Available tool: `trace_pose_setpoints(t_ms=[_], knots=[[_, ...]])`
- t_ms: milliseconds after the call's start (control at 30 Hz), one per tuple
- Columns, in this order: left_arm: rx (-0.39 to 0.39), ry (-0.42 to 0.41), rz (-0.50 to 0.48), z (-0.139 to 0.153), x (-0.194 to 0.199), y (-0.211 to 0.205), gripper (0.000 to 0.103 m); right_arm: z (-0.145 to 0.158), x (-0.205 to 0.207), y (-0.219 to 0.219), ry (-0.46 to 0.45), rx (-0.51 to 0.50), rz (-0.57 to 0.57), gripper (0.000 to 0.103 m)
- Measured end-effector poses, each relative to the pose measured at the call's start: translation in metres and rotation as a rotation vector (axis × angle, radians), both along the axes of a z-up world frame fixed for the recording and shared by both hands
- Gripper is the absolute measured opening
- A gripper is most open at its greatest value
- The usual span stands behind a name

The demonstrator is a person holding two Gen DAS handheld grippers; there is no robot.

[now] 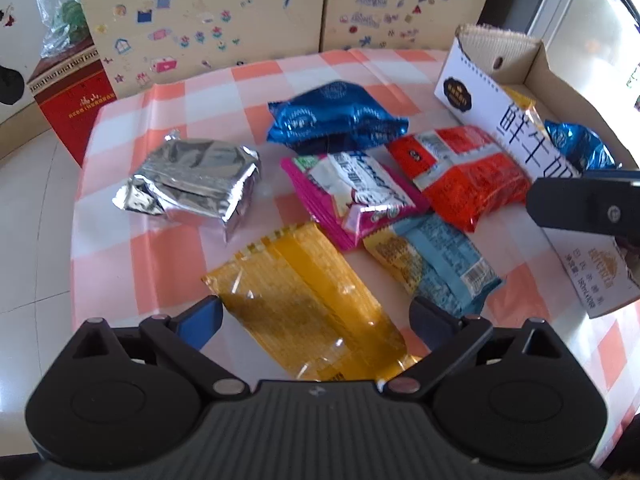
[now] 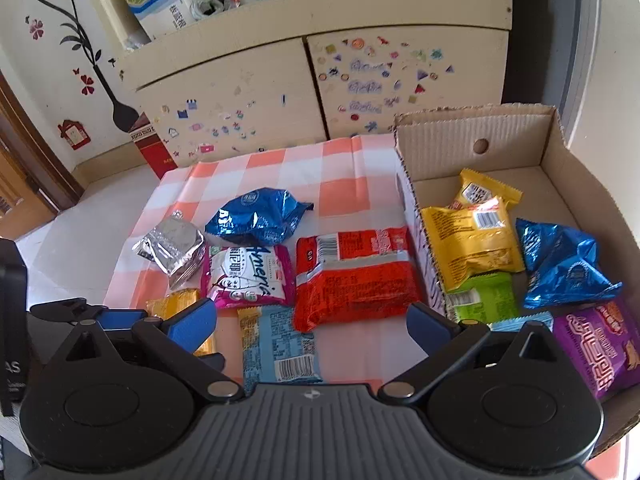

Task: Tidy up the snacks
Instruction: 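Move both tools back to the snack pile on the tablecloth, then grasp the orange-yellow long pack with the left tool while the right tool grasps the light-blue pack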

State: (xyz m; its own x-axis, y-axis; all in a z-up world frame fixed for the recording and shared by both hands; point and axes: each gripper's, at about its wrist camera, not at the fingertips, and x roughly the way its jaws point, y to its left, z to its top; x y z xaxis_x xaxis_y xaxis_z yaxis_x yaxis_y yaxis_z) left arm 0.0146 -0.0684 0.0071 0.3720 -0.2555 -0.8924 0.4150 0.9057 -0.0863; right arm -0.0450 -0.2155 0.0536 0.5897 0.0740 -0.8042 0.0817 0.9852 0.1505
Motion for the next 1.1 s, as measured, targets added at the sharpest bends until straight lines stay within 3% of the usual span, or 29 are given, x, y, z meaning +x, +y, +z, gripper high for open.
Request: trace_pose_setpoints(t_ms=[233,567,733,967,1100], knots=[[0.075,-0.026,-0.01,-0.014,-0.002,0.009,0.101,-0.018,0.004,0.01,0.057,-0.013,0.021,0.101],[0.049,-0.065,-0.032,-0.016,-0.001,0.031,0.103,-0.045,0.014,0.027,0.139,-0.054,0.072,0.098],[0.036,-0.052,-0.023,-0.017,0.0,0.033,0.103,-0.06,0.021,0.027,0.182,-0.072,0.067,0.088],[0.033,-0.056,-0.014,-0.017,-0.001,0.034,0.103,-0.064,0.024,0.041,0.167,-0.141,0.099,0.087],[0.032,-0.054,-0.013,-0.017,0.0,0.035,0.103,-0.058,0.022,0.041,0.164,-0.133,0.107,0.084]])
